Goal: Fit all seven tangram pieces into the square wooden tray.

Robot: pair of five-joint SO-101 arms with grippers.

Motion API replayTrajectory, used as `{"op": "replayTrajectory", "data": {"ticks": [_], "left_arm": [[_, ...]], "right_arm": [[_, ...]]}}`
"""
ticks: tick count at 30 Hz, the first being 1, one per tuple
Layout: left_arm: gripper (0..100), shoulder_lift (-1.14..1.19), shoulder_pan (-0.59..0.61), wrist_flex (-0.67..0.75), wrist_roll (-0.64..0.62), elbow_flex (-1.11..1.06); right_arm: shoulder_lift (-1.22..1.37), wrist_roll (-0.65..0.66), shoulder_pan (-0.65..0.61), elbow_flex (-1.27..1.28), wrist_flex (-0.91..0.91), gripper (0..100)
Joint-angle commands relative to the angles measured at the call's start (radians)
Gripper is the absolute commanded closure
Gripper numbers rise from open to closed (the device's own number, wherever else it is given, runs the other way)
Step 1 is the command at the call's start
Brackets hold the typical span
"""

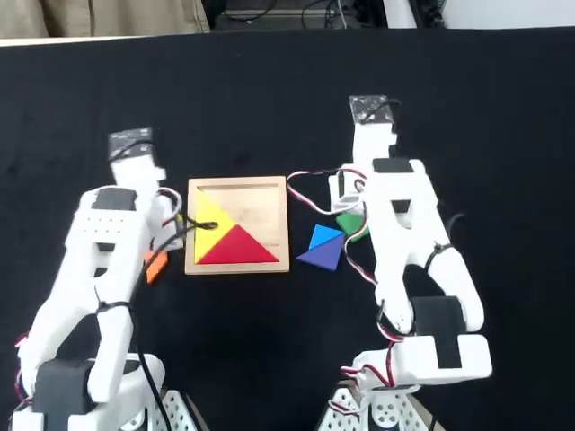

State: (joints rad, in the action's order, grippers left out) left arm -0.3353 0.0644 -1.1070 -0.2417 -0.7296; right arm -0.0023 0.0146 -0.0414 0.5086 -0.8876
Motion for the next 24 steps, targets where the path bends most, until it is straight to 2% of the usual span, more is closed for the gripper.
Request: {"op": "replayTrajectory", "data": {"ticks": [1, 6, 10, 15, 24], "left_arm": [[75, -0.025, 0.044, 0.015, -0.015, -0.015], [79, -0.025, 0.039, 0.083, 0.014, -0.058], [82, -0.025, 0.094, 0.161, 0.015, -0.105], [83, -0.025, 0.153, 0.157, 0.018, -0.117], [83, -0.021, 0.110, 0.167, 0.037, -0.119]], "right_arm": [[-0.004, 0.011, -0.028, -0.007, 0.025, 98.7], [0.044, 0.011, -0.023, -0.033, 0.025, 98.7], [0.064, 0.011, -0.028, -0.035, 0.025, 98.7], [0.065, 0.011, -0.028, -0.044, 0.025, 98.7], [0.065, 0.011, -0.028, -0.041, 0.025, 98.7]]}}
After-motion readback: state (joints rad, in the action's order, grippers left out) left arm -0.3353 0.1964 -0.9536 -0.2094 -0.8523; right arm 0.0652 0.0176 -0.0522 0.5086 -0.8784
